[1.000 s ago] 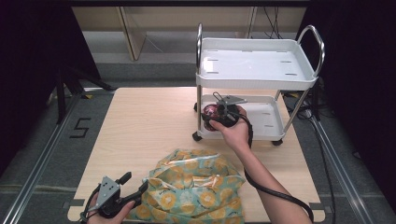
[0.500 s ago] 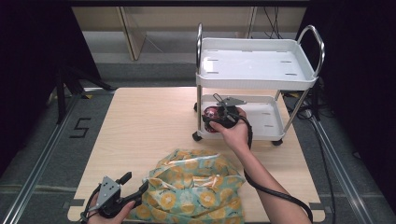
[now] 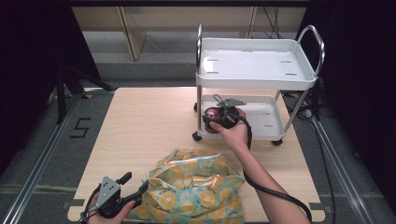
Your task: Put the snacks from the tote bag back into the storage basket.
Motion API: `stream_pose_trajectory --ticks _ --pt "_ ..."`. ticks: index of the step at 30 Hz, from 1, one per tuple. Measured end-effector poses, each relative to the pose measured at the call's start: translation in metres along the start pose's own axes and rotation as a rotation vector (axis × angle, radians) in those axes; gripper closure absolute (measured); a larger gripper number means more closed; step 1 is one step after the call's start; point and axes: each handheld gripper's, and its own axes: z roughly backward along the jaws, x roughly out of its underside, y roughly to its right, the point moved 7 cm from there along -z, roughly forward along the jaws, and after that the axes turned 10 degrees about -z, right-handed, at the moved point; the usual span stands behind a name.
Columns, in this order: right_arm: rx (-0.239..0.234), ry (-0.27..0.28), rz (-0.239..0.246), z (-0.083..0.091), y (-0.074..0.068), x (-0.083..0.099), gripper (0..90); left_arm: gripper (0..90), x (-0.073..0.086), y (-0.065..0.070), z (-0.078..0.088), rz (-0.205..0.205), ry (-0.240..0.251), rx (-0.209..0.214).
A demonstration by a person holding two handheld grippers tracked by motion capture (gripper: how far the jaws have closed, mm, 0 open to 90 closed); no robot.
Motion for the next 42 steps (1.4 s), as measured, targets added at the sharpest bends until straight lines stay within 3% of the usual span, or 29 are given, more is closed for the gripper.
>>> stream_pose_trajectory --ticks 12,14,21,24,25,34,35,36,37,38,42 --pt "-0.002 0.002 0.014 -0.005 0.002 0.004 26.5 28.2 0.0 0.0 0.0 0.002 -0.003 -0.002" --pt "0.007 -0.012 -0.015 -0.004 0.001 0.006 26.5 28.2 0.0 0.0 0.0 0.001 -0.004 -0.002" --pt "0.008 -0.013 -0.011 -0.005 0.002 0.007 26.5 28.2 0.0 0.001 0.0 0.0 -0.006 -0.004" --pt "0.003 -0.01 0.013 -0.007 0.003 0.007 26.5 28.2 -0.001 0.001 0.0 0.01 0.006 0.0" --pt "0.008 -0.02 -0.005 -0.006 0.002 0.009 26.5 28.2 -0.001 0.001 0.0 0.011 0.007 -0.001" --pt "0.004 -0.026 0.003 -0.009 0.002 0.012 26.5 28.2 -0.001 0.001 0.0 0.011 0.005 -0.001" --pt "0.013 -0.035 -0.015 -0.008 0.001 0.014 26.5 28.2 0.0 0.001 0.001 0.003 -0.002 -0.002" --pt "-0.004 -0.022 0.032 -0.011 0.003 0.012 26.4 28.2 -0.001 0.001 0.0 0.008 0.002 -0.001" --pt "-0.004 -0.022 0.029 -0.011 0.003 0.013 26.4 28.2 -0.001 0.001 0.0 0.009 0.005 -0.001" --pt "0.012 -0.039 -0.022 -0.009 0.001 0.015 26.4 28.2 -0.001 0.001 0.0 0.009 0.003 -0.003" --pt "0.011 -0.035 -0.014 -0.009 0.002 0.015 26.4 28.2 -0.001 0.002 0.0 0.01 0.002 -0.003"
